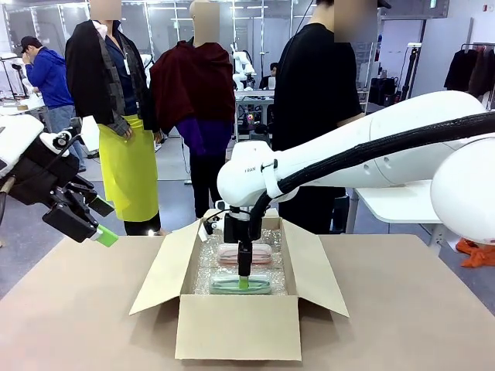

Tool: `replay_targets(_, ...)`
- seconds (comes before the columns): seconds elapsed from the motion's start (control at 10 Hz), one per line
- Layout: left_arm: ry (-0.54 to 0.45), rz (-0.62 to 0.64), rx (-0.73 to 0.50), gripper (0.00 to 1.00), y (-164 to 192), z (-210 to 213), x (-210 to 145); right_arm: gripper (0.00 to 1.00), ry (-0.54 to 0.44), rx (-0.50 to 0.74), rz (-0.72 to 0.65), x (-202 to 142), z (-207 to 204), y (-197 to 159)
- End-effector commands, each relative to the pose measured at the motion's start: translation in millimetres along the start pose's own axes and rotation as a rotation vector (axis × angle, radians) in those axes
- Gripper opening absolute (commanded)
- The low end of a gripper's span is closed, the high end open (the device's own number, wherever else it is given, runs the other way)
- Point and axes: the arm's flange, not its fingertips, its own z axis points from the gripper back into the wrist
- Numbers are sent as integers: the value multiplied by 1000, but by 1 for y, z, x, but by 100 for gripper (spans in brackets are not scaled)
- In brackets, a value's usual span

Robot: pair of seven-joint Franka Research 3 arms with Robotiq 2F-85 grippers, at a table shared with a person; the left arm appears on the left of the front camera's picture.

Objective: Pack the glasses set securely to prepare it for shipping.
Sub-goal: Put the Glasses case from the right side of the table into the Package Box, then position the Package Box on the left side of the table.

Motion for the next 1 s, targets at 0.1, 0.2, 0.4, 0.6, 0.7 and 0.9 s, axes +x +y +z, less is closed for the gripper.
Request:
replay_targets(0.1,-18,5,-7,100,0,1,1,100,0,-3,11,2,2,2)
replay_targets(0.2,-18,5,-7,100,0,1,1,100,0,-3,11,2,2,2)
replay_targets(0.4,-18,5,-7,100,0,1,1,100,0,-3,11,2,2,2)
replay_targets(0.6,-18,5,-7,100,0,1,1,100,0,-3,11,2,2,2)
replay_targets(0.7,0,0,0,100,0,0,0,100,0,-3,11,2,2,2)
replay_targets(0.9,5,188,-57,100,25,1,-5,100,2,-18,1,-14,18,8)
